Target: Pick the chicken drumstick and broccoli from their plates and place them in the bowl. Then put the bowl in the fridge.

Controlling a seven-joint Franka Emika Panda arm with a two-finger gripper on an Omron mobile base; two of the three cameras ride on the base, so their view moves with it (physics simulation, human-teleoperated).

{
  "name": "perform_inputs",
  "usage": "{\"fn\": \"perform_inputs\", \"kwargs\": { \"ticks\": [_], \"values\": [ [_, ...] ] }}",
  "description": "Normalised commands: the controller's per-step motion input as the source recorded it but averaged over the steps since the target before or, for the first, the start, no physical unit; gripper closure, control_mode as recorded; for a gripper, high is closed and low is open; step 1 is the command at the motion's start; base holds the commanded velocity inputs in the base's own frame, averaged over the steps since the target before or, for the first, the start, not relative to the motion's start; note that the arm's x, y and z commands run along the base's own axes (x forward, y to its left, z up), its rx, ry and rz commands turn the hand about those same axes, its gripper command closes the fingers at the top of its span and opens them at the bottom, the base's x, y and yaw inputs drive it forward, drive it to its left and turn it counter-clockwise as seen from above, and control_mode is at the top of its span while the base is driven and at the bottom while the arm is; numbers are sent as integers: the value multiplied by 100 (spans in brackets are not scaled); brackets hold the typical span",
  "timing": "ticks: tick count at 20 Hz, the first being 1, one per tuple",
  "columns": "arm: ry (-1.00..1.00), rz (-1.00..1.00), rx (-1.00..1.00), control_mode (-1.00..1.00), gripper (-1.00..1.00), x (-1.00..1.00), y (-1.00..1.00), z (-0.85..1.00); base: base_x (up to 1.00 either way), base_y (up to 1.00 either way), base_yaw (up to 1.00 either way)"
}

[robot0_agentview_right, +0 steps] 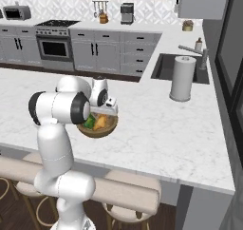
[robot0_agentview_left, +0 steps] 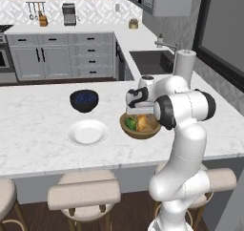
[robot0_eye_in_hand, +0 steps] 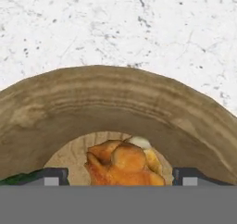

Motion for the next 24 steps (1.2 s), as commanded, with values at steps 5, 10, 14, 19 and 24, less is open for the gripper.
{"fn": "perform_inputs", "kwargs": {
  "ticks": [5, 10, 14, 19, 24],
  "values": [
    [0, -1, 0, -100, -100, -36, -1, 3, 0, 0, 0],
    [-7, -8, 0, -100, -100, -63, -38, 56, 0, 0, 0],
    [3, -25, 13, -100, -100, -39, -79, 13, 0, 0, 0],
    [-1, -17, 12, -100, -100, -33, -40, 1, 0, 0, 0],
    [-1, -2, 9, -100, -100, -6, -6, -10, 0, 0, 0]
  ]
}}
